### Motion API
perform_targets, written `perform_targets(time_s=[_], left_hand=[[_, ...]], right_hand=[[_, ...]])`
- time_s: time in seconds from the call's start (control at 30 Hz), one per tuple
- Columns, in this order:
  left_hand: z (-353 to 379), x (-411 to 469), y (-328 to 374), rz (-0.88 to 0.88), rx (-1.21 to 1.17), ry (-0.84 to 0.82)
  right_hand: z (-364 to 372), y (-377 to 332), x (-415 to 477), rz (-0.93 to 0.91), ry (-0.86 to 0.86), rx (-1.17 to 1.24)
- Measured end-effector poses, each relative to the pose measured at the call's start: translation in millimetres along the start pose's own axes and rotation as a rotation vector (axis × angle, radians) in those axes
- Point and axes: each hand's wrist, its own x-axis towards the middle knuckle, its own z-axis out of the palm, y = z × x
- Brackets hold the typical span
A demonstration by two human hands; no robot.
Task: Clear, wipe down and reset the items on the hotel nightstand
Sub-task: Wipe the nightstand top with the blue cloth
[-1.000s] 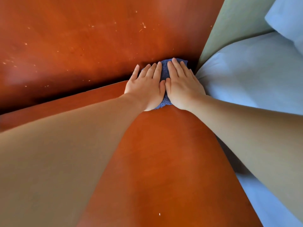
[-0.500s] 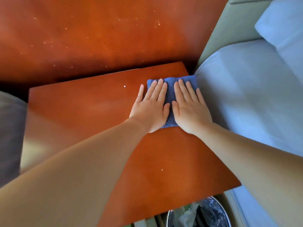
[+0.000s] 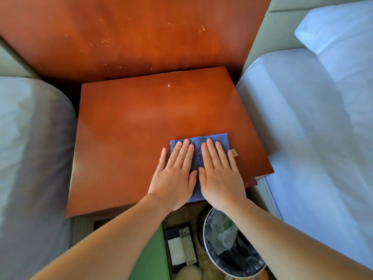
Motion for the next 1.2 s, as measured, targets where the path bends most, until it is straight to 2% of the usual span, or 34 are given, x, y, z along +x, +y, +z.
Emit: perform_targets(time_s=[0.27,0.53,0.83,1.2], left_hand=[[10.5,-57.9,3.3,0.006,-0.010,-0.008],[10.7,-57.5,-10.7,0.007,-0.005,-0.010],[-7.2,9.2,-60.0,-0.038,0.009,0.003],[-40.6,156.3,-150.2,-0.035,0.087,0.049]], right_hand=[[-3.2,-24.4,-52.6,-0.009,-0.036,-0.011],[-5.5,-20.0,-39.6,-0.079,-0.081,-0.004],[-3.4,-32.4,46.1,-0.106,-0.131,0.049],[3.6,-38.3,219.0,-0.073,-0.113,0.025]])
